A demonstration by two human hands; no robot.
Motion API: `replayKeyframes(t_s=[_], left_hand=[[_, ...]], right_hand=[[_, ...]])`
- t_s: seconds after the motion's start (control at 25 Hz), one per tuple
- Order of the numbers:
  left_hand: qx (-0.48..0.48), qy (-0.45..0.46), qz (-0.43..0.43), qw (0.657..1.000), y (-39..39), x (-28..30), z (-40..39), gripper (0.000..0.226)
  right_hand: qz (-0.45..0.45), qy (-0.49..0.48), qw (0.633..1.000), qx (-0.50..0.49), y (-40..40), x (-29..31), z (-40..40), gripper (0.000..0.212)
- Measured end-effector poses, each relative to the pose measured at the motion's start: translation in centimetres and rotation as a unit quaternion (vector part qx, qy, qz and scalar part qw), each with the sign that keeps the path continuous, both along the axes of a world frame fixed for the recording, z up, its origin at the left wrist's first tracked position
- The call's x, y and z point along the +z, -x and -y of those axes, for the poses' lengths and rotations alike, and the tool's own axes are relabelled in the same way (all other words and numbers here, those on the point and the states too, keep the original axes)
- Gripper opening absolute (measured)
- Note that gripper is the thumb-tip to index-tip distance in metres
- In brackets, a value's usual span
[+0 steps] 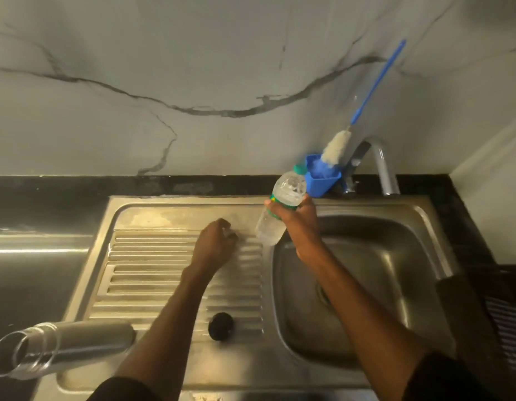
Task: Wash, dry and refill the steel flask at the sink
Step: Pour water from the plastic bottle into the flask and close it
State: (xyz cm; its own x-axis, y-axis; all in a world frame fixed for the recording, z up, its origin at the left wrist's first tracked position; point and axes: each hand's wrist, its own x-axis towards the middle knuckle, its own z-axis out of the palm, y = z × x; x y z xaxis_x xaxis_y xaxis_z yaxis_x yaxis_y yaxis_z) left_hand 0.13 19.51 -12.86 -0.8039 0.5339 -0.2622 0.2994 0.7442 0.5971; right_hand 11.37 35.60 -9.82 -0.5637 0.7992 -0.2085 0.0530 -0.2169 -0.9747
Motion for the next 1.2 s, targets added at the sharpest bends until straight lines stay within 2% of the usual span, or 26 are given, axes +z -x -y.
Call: replayKeyframes(t_s=[0.08,0.12,0.24,0.32,0.4,0.48,0.56,0.6,0.72,0.8,0.88,0.96,1.04,1.08,1.2], left_hand=[[0.056,-0.141,0.041,0.988,-1.8,3.0,-0.4,0.029],[0.057,-0.211,0.096,0.971,-3.5,5.0,-1.0,0.028],[-0.015,-0.354,0.319,0.879,-8.4,9.9,-1.6,0.034],[-0.069,-0.404,0.410,0.815,-10.8,10.8,-1.1,0.037],[-0.073,-0.423,0.451,0.782,-12.8,10.9,0.0,0.037],[-0.026,-0.441,0.481,0.757,-14.3,11.2,0.9,0.036],[0.047,-0.440,0.510,0.738,-15.4,11.6,1.6,0.034],[0.078,-0.430,0.507,0.743,-15.9,11.8,1.8,0.032],[0.155,-0.402,0.396,0.811,-17.7,11.6,2.9,0.028],[0.217,-0.396,0.300,0.840,-19.3,11.8,3.6,0.026],[0.271,-0.401,0.218,0.848,-20.8,12.2,4.5,0.025],[0.310,-0.441,0.162,0.826,-21.4,12.4,5.8,0.023],[0.332,-0.472,0.128,0.807,-21.2,11.9,8.2,0.016],[0.334,-0.463,0.115,0.813,-21.0,11.0,9.5,0.011],[0.326,-0.308,0.065,0.892,-21.1,5.6,13.6,0.009]], right_hand=[[-0.018,0.059,0.997,0.051,-4.0,0.9,1.4,0.045],[-0.035,0.107,0.991,0.077,-5.9,1.2,2.2,0.046],[-0.076,0.254,0.943,0.202,-10.8,2.6,4.2,0.066],[-0.069,0.297,0.908,0.288,-13.5,3.2,5.1,0.070],[-0.073,0.325,0.878,0.343,-15.7,3.7,5.5,0.063],[-0.055,0.338,0.863,0.372,-17.1,4.1,5.6,0.055],[-0.012,0.291,0.875,0.387,-17.7,4.3,5.7,0.047],[0.013,0.241,0.890,0.387,-17.9,4.3,5.9,0.041],[0.101,0.067,0.925,0.359,-18.4,4.2,7.3,0.026],[0.101,-0.002,0.942,0.320,-18.4,3.6,9.1,0.039],[0.124,-0.096,0.950,0.268,-18.1,2.5,10.7,0.058],[0.171,-0.180,0.935,0.253,-17.9,1.8,11.4,0.062],[0.186,-0.205,0.926,0.257,-17.8,1.6,11.9,0.063],[0.180,-0.200,0.929,0.254,-17.8,1.5,12.1,0.064],[0.164,-0.198,0.937,0.237,-17.9,1.4,13.5,0.062]])
